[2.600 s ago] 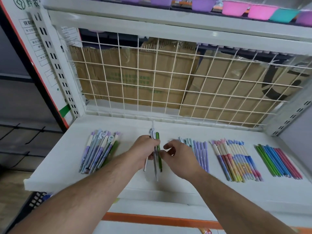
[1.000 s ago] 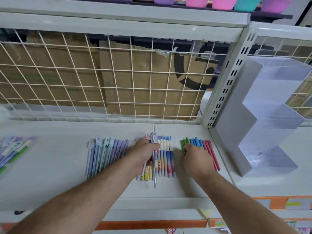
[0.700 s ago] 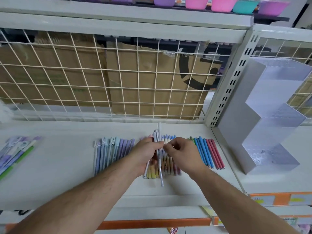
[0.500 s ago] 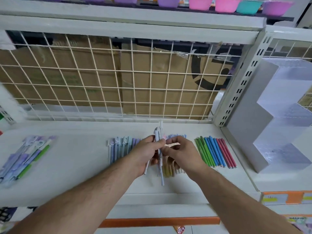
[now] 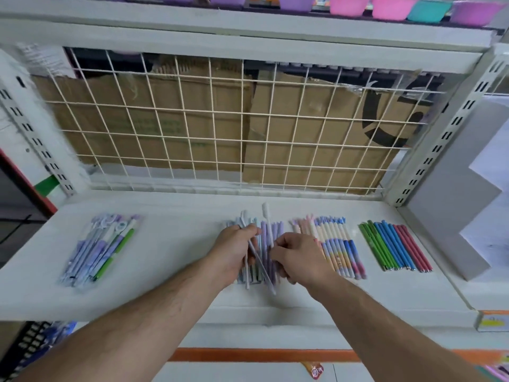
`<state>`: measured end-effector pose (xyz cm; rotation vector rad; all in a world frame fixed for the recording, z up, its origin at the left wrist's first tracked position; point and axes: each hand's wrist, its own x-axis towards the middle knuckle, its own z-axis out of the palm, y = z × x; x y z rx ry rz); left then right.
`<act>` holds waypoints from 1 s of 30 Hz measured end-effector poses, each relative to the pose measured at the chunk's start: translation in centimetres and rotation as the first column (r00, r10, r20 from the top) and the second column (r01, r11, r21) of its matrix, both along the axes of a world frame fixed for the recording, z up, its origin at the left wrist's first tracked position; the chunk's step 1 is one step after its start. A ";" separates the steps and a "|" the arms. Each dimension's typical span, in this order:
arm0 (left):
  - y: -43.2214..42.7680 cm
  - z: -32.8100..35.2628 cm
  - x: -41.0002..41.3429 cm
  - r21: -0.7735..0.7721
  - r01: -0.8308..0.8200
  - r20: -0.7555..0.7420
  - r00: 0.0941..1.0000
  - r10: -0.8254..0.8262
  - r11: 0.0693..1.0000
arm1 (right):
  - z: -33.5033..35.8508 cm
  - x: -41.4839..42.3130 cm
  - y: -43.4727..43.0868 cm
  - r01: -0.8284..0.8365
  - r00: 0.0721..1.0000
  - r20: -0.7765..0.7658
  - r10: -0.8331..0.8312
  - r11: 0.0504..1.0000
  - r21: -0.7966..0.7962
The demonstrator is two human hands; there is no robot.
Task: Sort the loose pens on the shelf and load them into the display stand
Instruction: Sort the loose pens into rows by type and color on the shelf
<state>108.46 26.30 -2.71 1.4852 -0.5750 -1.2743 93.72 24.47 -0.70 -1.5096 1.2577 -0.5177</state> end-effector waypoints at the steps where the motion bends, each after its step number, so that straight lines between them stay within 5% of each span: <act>1: 0.0 -0.2 0.4 -0.003 -0.008 -0.005 1.000 0.008 1.000 | -0.1 0.3 0.2 -0.016 1.000 -0.025 0.016 1.000 0.005; 12: 2.1 -0.4 4.9 0.088 -0.118 0.012 0.993 0.118 0.989 | -1.3 3.7 0.7 -0.031 0.980 -0.197 0.018 0.997 -0.066; 23: 2.7 -0.9 7.0 0.043 -0.003 0.040 0.999 0.001 0.999 | -2.1 7.2 0.2 -0.083 0.943 -0.333 0.002 0.970 -0.229; 30: 2.1 -1.9 6.9 0.011 0.045 0.007 0.999 -0.045 0.999 | -1.6 7.2 1.3 -0.134 0.987 -0.096 0.132 0.991 -0.023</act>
